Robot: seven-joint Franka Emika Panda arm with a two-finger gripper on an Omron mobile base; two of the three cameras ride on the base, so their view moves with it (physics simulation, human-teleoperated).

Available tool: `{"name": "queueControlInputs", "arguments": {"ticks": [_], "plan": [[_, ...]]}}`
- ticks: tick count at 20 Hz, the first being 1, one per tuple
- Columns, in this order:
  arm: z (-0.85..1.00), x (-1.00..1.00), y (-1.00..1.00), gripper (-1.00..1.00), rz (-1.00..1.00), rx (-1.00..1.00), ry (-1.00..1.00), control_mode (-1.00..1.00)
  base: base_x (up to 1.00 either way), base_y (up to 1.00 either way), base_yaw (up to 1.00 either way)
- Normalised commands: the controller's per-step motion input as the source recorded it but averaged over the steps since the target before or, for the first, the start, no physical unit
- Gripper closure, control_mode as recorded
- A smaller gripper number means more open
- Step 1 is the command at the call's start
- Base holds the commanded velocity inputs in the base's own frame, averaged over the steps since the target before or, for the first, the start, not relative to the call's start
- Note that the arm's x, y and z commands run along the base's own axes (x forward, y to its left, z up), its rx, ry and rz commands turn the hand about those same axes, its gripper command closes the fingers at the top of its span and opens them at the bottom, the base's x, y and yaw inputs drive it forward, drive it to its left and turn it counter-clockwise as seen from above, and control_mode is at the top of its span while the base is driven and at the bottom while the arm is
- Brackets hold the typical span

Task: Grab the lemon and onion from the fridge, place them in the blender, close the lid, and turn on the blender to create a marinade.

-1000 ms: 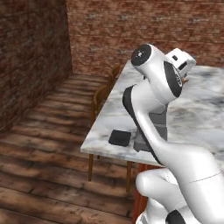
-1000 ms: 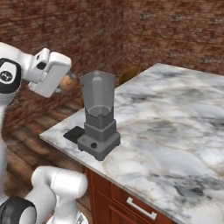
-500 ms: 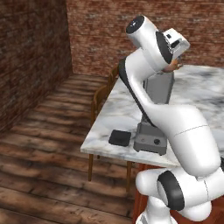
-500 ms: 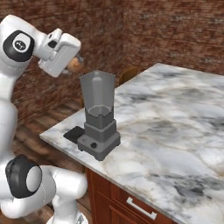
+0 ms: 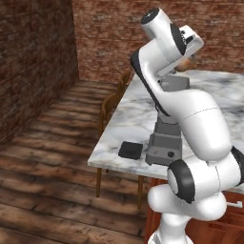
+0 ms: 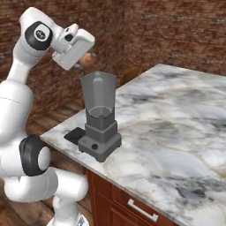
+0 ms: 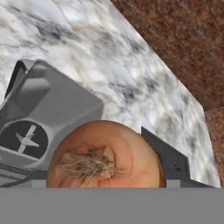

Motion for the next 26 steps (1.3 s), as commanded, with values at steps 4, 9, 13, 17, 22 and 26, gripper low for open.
{"name": "queueControlInputs", "arguments": {"ticks": [4,9,13,17,22,26], "plan": [[-0.29,0.46,-0.37,1.00,0.00,0.03,0.00,-1.00,0.00,0.00,0.00],[-0.32,0.53,-0.06,1.00,0.00,0.00,0.00,-1.00,0.00,0.00,0.00],[-0.37,0.50,0.00,1.00,0.01,0.00,0.00,-1.00,0.00,0.00,0.00],[-0.38,0.39,0.00,1.00,0.00,0.00,0.00,-1.00,0.00,0.00,0.00],[-0.33,0.30,0.00,1.00,0.00,0.00,0.00,-1.00,0.00,0.00,0.00],[-0.25,0.35,0.00,1.00,0.00,0.00,0.00,-1.00,0.00,0.00,0.00]]}}
